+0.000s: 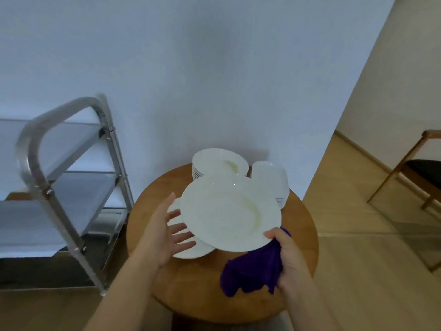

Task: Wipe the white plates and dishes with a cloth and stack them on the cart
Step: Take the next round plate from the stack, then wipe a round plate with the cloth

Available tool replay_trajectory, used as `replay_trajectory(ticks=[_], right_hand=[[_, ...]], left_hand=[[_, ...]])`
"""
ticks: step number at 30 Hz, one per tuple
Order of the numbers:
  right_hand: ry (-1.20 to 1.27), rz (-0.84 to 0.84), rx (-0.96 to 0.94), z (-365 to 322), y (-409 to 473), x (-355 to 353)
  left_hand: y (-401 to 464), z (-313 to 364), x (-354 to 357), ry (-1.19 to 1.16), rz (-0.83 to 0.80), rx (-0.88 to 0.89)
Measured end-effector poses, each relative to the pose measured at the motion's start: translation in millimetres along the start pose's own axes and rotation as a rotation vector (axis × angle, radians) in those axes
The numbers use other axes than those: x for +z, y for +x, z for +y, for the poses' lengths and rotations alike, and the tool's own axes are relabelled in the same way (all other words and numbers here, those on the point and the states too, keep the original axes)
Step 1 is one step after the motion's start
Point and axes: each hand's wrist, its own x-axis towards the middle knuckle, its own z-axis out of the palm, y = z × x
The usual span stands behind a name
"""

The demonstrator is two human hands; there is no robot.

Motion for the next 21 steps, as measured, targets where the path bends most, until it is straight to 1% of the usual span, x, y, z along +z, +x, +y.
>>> replay_trajectory(ticks=[2, 3, 5, 6, 7, 8, 9, 11, 12, 13, 14, 15, 16, 17, 18, 19, 20, 21], right_hand=[[-0.063, -0.010, 0.060, 6, -14, -11], [-0.086, -0.026, 0.083, 10, -20, -14], [-0.137, -0.050, 0.095, 17, -29, -17], [-0.172, -0.044, 0.084, 18, -32, -16], [-0.221, -0.019, 0.042, 18, -33, -16], [-0.297, 0.035, -0.049, 15, -34, -16], [-0.394, 0.117, -0.200, 10, -35, -16], [-0.574, 0.274, -0.620, -8, -43, -13], [-0.662, 0.276, -0.820, -18, -50, -8], [-0.766, 0.208, -0.987, -27, -58, 2], [-0.909, 0.096, -1.131, -32, -64, 13], [-1.093, -0.027, -1.247, -34, -66, 26], [-1.305, -0.144, -1.325, -32, -65, 38], [-1.512, -0.269, -1.335, -26, -62, 49], [-1.690, -0.404, -1.263, -18, -58, 58], [-1.814, -0.536, -1.129, -8, -54, 63], [-1.894, -0.630, -1.005, 3, -48, 64], [-1.947, -0.673, -0.951, 14, -44, 63]], left_hand=[[-11, -1, -10, -0.178, -0.252, -0.135], [-15, -4, -11, -0.211, -0.309, -0.152], [-21, -12, -10, -0.238, -0.260, -0.144], [-25, -17, -11, -0.260, -0.215, -0.137], [-28, -21, -12, -0.289, -0.204, -0.130], [-30, -26, -14, -0.332, -0.220, -0.126], [-32, -29, -18, -0.373, -0.249, -0.121], [-35, -33, -24, -0.396, -0.265, -0.111], [-37, -33, -24, -0.385, -0.263, -0.108], [-38, -33, -24, -0.373, -0.261, -0.109], [-39, -33, -22, -0.360, -0.254, -0.110], [-39, -32, -19, -0.346, -0.243, -0.111], [-39, -31, -14, -0.330, -0.240, -0.109], [-39, -30, -9, -0.318, -0.265, -0.101], [-39, -30, -4, -0.310, -0.307, -0.083], [-38, -30, 1, -0.307, -0.340, -0.060], [-36, -30, 4, -0.303, -0.355, -0.040], [-35, -29, 6, -0.298, -0.351, -0.021]])
